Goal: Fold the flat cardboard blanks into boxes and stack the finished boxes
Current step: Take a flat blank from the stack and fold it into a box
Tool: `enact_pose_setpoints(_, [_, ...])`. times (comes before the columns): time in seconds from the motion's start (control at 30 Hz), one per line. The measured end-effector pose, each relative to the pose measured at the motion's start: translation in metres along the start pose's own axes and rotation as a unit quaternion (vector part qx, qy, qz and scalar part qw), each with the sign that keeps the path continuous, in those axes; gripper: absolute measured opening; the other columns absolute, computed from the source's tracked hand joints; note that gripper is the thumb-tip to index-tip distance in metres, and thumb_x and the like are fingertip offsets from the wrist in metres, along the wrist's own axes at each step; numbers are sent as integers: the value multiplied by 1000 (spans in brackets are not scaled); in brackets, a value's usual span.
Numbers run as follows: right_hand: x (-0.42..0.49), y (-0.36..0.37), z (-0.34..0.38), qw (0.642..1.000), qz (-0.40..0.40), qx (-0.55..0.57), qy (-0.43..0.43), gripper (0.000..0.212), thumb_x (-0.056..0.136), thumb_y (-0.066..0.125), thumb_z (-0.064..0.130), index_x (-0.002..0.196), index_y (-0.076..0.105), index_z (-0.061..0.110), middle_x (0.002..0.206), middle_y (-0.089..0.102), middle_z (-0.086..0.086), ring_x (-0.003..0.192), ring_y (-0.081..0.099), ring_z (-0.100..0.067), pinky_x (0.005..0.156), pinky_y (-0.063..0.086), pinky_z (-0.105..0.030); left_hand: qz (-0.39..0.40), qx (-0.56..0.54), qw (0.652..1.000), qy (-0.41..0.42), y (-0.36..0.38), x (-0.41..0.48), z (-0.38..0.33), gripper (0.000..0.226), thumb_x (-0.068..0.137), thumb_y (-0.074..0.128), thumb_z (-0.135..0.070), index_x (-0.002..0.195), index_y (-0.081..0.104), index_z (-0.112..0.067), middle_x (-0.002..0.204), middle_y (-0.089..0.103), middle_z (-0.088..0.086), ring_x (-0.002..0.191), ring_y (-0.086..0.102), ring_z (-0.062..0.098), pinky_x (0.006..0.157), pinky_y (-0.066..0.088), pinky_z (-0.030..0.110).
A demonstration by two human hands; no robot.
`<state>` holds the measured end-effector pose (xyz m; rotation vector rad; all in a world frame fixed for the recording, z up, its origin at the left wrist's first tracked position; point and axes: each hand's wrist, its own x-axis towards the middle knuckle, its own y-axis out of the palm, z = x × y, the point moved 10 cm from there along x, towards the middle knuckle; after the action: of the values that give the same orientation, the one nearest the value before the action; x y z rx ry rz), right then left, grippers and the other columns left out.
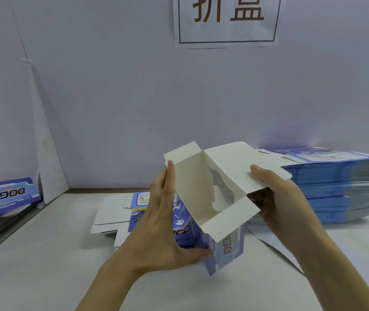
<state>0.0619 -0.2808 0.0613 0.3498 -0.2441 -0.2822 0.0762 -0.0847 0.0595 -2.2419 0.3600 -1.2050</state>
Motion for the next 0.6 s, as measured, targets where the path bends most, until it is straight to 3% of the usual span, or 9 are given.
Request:
enact_pose_setpoints(0.07, [1, -5, 6, 999, -17, -21, -33, 7, 94, 58, 14, 95, 65, 11, 69, 68, -1, 55, 63, -13, 56, 48, -32, 6, -5, 1000, 4, 5, 2, -3, 141, 53, 80, -65, 146, -24, -42, 158, -4, -13, 145, 7, -1, 102, 25, 3])
enact_pose_setpoints(0.13, [0, -17, 20, 992, -56, -57, -102, 17, 95, 59, 13, 110, 63, 19, 80, 73, 6, 67, 69, -10, 55, 56, -32, 5, -14, 1000, 6, 5, 3, -3, 137, 57, 79, -61, 147, -22, -41, 157, -2, -11, 143, 6, -5, 96, 22, -6])
enact_pose_setpoints(0.27, [-3, -25, 35, 977, -71, -74, -185, 33, 94, 60, 9, 115, 67, 35, 93, 74, 15, 81, 70, -4, 58, 59, -28, 13, -39, 999, 12, 1, 3, -6, 132, 61, 83, -53, 144, -20, -50, 154, 4, -16, 141, 14, -4, 88, 34, -4])
enact_pose_setpoints(0.43, [-5, -26, 40, 962, -83, -126, -226, 50, 95, 56, 2, 88, 76, 48, 89, 73, 23, 77, 63, 2, 62, 56, -21, 28, -72, 997, 5, 6, 1, -10, 128, 63, 80, -53, 142, -21, -54, 156, 4, -12, 144, 18, 9, 92, 46, 11])
enact_pose_setpoints(0.5, [-3, -30, 38, 964, -86, -124, -217, 49, 96, 54, 4, 86, 77, 46, 88, 72, 22, 75, 63, 3, 59, 54, -20, 32, -52, 998, 11, 7, 2, -12, 129, 62, 79, -54, 144, -21, -49, 157, 4, -10, 144, 18, 11, 97, 45, 16])
enact_pose_setpoints(0.6, [2, -31, 35, 981, -64, -74, -169, 30, 100, 52, 27, 89, 78, 35, 87, 73, 12, 74, 65, -1, 58, 57, -23, 30, -7, 999, 33, 8, 1, -18, 130, 62, 80, -54, 147, -17, -43, 157, 5, -8, 145, 19, 17, 102, 41, 14])
